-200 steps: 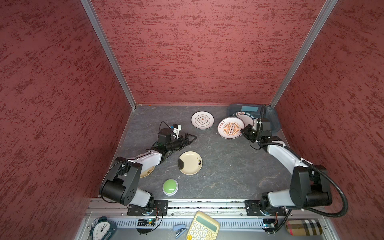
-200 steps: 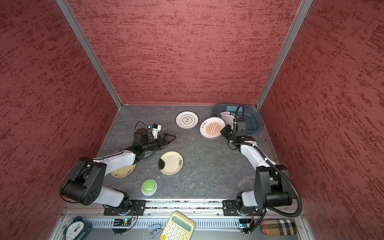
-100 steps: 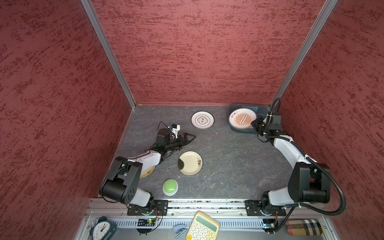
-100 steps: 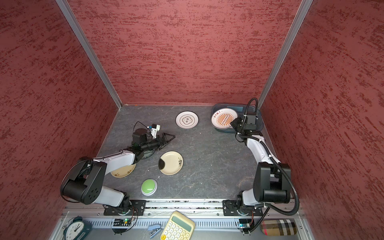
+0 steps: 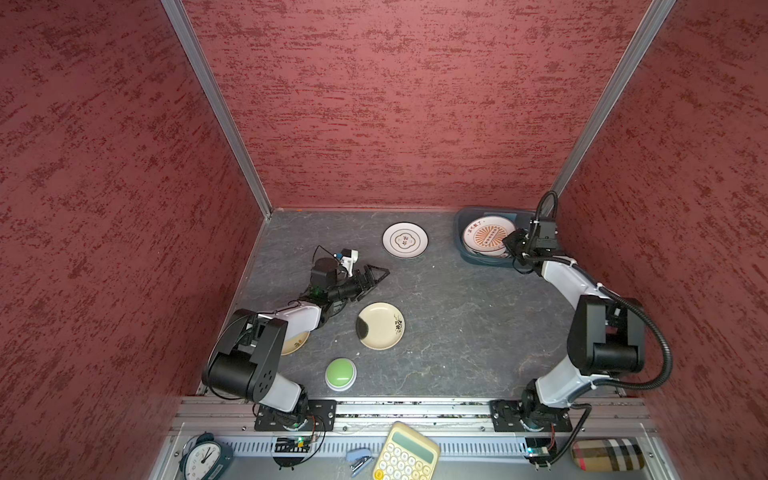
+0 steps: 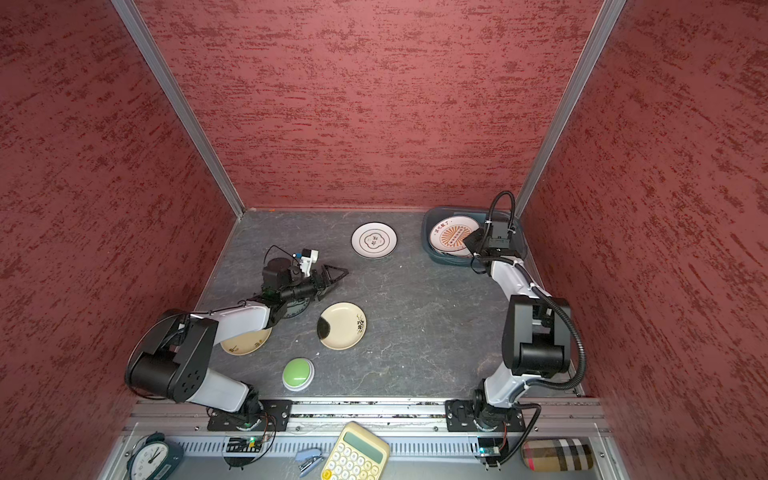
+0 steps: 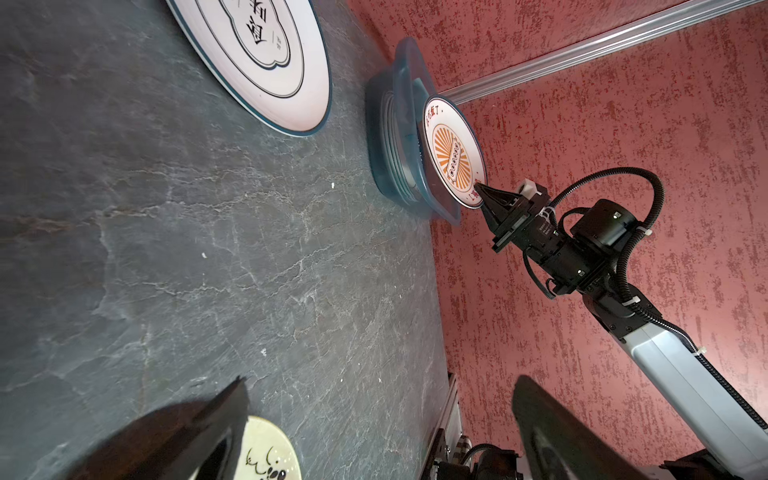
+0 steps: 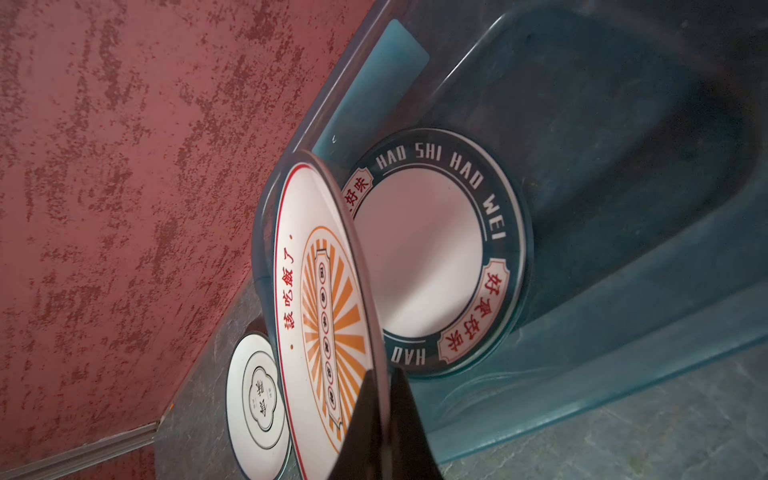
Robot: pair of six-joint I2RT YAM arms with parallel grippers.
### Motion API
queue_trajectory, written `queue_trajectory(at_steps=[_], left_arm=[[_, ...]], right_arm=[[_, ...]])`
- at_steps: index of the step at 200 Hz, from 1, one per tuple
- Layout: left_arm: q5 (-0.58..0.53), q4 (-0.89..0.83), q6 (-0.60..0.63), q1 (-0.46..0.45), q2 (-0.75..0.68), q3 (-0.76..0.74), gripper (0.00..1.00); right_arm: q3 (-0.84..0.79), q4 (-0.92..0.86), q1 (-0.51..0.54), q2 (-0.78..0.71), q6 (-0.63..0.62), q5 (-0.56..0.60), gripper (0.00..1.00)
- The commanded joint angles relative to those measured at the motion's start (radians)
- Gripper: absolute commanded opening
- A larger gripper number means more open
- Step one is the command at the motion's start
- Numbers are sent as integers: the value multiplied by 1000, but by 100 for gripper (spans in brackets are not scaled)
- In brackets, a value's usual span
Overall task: Place the plates into the plastic bin on the countertop
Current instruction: 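Lower the held sunburst plate into the blue bin with the right gripper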
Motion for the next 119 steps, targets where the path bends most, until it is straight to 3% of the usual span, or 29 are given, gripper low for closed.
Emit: queue_trajectory(at_steps=[1, 119], left_arm=[[23, 38, -16, 9, 12, -6, 99], [47, 60, -40, 25, 18, -10, 99]], right_arm=[[41, 57, -11, 24, 21, 49, 0], [78, 68, -26, 135, 66, 18, 0]])
